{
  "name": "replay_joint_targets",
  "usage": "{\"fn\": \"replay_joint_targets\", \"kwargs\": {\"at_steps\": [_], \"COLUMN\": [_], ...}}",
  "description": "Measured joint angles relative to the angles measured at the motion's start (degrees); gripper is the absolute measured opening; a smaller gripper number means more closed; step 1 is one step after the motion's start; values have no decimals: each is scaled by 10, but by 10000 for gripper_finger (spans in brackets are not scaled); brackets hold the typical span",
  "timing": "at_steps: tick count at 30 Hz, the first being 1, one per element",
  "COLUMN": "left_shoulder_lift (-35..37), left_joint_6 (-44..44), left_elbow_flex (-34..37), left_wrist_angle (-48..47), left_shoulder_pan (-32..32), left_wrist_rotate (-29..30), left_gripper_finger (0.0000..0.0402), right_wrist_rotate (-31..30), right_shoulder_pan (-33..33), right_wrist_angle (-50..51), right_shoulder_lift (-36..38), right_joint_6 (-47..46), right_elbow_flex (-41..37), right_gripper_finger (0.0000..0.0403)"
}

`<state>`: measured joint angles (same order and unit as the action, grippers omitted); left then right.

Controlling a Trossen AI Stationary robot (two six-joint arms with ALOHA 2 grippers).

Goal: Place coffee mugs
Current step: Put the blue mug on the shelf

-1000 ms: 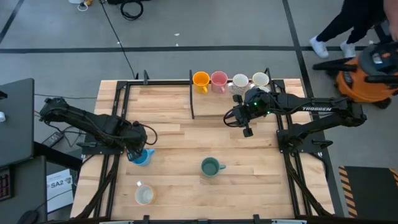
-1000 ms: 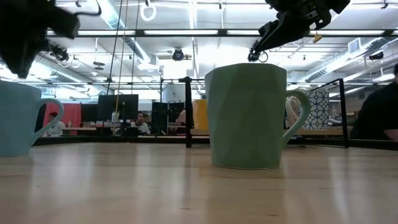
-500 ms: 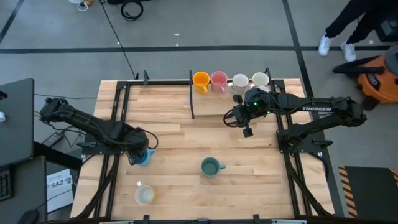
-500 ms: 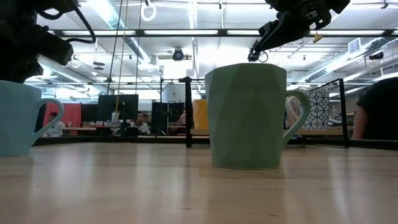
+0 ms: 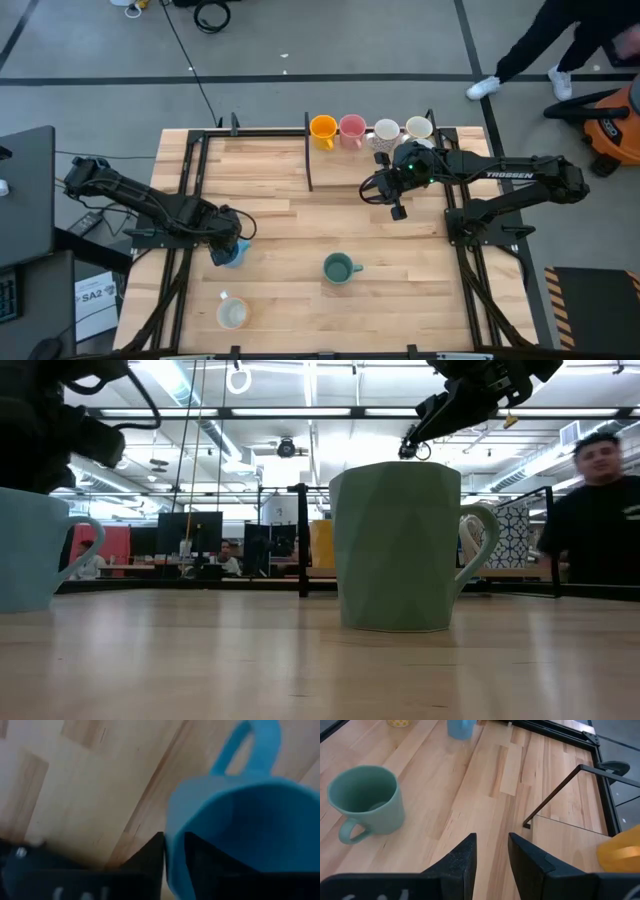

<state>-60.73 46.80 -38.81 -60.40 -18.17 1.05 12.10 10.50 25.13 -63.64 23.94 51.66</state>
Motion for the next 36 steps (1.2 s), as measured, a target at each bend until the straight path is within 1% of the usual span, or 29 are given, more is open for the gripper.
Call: {"fn": "replay_joint_targets", "kwargs": {"at_steps": [4,7,12,18,20,23,28,33,36], "left_shoulder_lift": [0,0,0,-6,-18,-55,-144,-241,-294], "left_joint_6": [-13,-53,-125,-242,-288,-358,-467,-568,-598], "left_elbow_flex": [0,0,0,-3,-15,-54,-146,-251,-311], "left_wrist_angle": [37,71,143,261,278,282,269,214,190], "left_shoulder_pan": [1,11,53,115,134,159,187,204,213], "left_wrist_rotate": [22,31,37,37,37,29,6,3,3], "left_gripper_finger": [28,26,26,27,27,27,27,27,27], "right_wrist_rotate": [0,0,-2,-3,-3,-3,-4,-4,-4], "right_shoulder_pan": [0,0,0,0,0,0,0,0,0], "right_wrist_angle": [0,-3,-3,-3,-3,-5,-15,-21,-26], "right_shoulder_lift": [0,0,0,0,0,0,0,0,0], "right_joint_6": [0,0,0,0,0,0,0,0,0], "right_elbow_flex": [0,0,0,0,0,0,0,0,0], "right_gripper_finger": [117,117,117,117,117,117,117,117,117]}}
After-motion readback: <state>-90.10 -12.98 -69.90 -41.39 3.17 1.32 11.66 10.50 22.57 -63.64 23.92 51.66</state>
